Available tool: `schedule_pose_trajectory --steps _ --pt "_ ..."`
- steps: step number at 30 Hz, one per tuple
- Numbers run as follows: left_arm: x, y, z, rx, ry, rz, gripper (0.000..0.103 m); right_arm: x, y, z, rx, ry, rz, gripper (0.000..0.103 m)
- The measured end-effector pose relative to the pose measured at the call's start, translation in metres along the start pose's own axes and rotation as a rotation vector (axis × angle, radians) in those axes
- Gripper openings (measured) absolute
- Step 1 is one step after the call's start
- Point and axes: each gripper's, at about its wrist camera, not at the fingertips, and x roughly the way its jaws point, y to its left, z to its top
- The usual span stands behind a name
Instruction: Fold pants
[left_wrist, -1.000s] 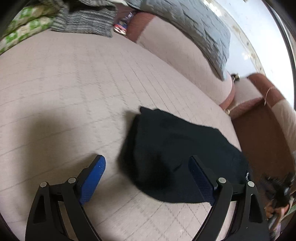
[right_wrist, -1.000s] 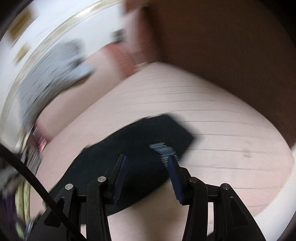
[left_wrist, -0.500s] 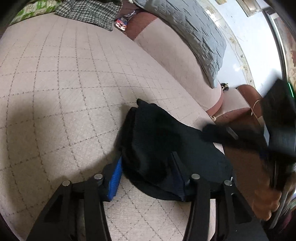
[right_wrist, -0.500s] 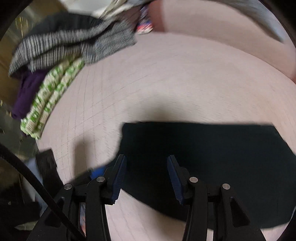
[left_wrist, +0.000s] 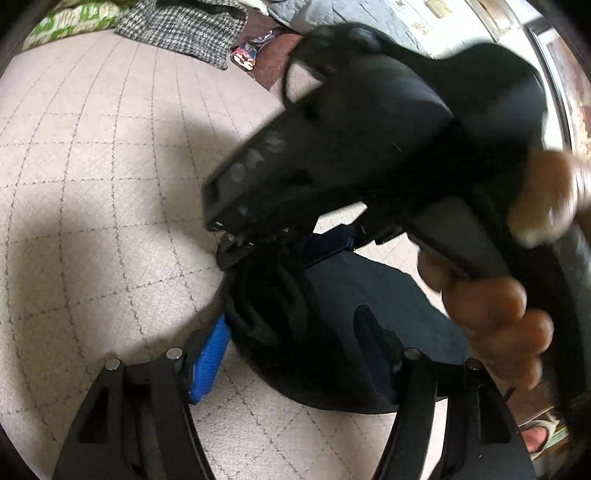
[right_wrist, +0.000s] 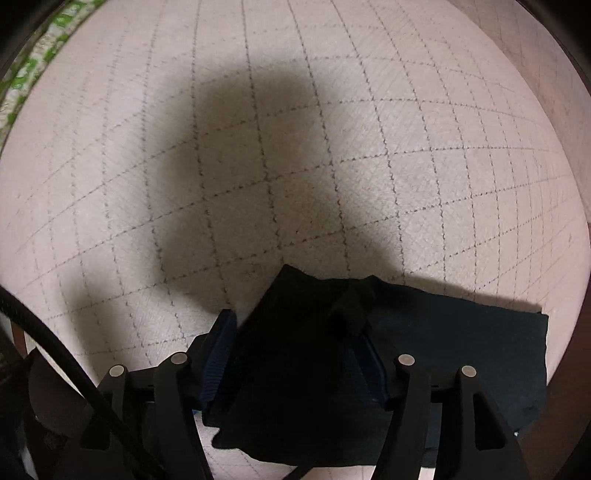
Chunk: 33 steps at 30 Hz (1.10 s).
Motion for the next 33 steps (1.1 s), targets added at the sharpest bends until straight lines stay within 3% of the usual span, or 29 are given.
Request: schedule_pose_trajectory --steps 2,3,4,5,7,8,12,18,25,33 --pt "0.002 -0.005 -0.003 0.019 0.006 0.016 0.066 0.003 0.01 0.006 -0.001 0.012 -0.032 0.068" --pt "0.004 -0.009 -0.002 0.027 0.019 0.015 0.058 0.004 0.015 0.008 -0.005 0.007 -0.048 0.066" --pt "0.005 -0.008 -0.002 0.02 0.036 0.001 0.046 0.003 0.018 0.007 -0.016 -0.008 -0.061 0.061" --pt "0.008 -0.006 -0.001 0.003 0.06 -0.021 0.02 0.001 0.022 0.006 -0.036 -0.026 -0.076 0.055" --pt "0.013 0.009 -0.001 -0.091 0.106 -0.097 0.019 -0.003 0.023 0.001 -0.051 -0.058 -0.126 0.021" --pt "0.012 0.01 0.0 -0.102 0.106 -0.111 0.018 -0.004 0.019 -0.002 -0.049 -0.07 -0.145 0.021" --pt "0.009 0.0 0.002 -0.095 0.106 -0.132 0.018 -0.02 0.003 -0.02 -0.034 -0.151 -0.084 0.019" --pt "0.011 -0.047 0.003 -0.003 0.121 -0.145 0.018 -0.044 -0.039 -0.054 0.017 -0.245 0.011 0.018" --pt "0.047 -0.114 -0.006 0.083 0.191 -0.165 0.018 -0.052 -0.135 -0.105 0.136 -0.335 0.095 0.019" --pt "0.104 -0.167 -0.024 0.18 0.293 -0.137 0.021 -0.024 -0.21 -0.133 0.264 -0.346 0.149 0.02"
